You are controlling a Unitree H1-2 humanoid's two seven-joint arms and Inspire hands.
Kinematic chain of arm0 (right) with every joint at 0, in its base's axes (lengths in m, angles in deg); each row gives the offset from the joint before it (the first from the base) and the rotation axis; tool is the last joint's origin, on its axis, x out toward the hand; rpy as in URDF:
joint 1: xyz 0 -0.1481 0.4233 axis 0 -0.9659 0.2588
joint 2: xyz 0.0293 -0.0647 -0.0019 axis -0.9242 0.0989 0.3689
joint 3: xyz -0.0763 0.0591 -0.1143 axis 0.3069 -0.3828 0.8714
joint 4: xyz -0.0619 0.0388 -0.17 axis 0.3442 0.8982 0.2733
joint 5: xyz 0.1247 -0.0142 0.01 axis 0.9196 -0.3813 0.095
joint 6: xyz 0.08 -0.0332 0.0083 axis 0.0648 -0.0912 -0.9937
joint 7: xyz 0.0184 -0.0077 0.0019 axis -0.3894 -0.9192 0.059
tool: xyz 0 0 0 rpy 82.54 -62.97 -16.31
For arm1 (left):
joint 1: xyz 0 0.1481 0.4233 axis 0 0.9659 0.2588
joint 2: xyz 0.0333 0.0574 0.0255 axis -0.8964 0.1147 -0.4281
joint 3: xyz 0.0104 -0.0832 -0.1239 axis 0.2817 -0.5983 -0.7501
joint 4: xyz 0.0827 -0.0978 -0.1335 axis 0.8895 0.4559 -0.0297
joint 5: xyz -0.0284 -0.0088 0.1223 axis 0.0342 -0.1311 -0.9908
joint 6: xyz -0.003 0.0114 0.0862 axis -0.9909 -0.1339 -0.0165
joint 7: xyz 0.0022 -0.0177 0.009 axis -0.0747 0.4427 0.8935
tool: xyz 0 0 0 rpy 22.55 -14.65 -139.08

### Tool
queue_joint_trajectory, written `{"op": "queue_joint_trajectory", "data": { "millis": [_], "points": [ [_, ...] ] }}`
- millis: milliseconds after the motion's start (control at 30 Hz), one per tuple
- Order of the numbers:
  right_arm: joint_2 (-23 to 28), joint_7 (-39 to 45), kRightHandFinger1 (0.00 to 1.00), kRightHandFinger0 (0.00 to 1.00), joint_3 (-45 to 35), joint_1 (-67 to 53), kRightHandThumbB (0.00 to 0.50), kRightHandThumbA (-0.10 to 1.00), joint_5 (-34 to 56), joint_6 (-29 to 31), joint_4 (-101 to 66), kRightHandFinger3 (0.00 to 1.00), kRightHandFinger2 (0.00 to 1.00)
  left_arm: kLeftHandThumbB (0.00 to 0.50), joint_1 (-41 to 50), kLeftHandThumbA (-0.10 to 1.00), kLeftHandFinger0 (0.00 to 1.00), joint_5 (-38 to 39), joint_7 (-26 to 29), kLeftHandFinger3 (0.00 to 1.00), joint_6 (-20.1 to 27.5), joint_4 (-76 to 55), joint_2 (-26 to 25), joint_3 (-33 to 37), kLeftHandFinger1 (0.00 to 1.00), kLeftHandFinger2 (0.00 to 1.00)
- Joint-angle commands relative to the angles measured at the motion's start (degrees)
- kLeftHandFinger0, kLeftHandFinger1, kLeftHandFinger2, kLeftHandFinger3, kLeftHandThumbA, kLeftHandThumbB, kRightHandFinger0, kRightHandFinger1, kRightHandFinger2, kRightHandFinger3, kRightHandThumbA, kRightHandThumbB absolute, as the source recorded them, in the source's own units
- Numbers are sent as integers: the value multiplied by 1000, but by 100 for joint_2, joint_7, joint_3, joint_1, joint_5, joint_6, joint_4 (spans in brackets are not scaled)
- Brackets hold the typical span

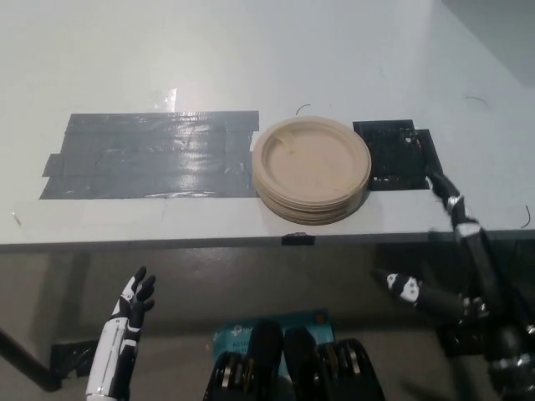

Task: A stack of plates is kept in the middle of the desk close to the robot and the robot grabs the stack with its right hand, picks it up and hands it to a person.

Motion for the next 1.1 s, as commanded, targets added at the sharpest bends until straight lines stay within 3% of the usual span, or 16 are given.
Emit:
{"op": "queue_joint_trajectory", "data": {
  "millis": [0,233,400,1067],
  "points": [
    [901,440,1000,1000,243,1035,498,942,-1871,84,6,1000,1000,0,-153,1000,1000,-70,24,1000,178,-177,-47,38,1000,1000],
    [1453,666,1000,1000,814,2011,500,1000,-2634,17,770,1000,1000,0,-208,1000,1000,-152,58,1000,178,-144,-25,60,1000,1000],
    [1626,624,1000,1000,1139,2570,500,955,-2931,58,1372,1000,1000,0,-264,1000,1000,-135,21,1000,141,-145,-25,83,1000,1000],
    [1532,452,1000,1000,2096,3532,500,1000,-3775,146,2667,1000,1000,0,-268,1000,1000,-118,16,1000,158,-152,-19,189,1000,1000]
  ]
}}
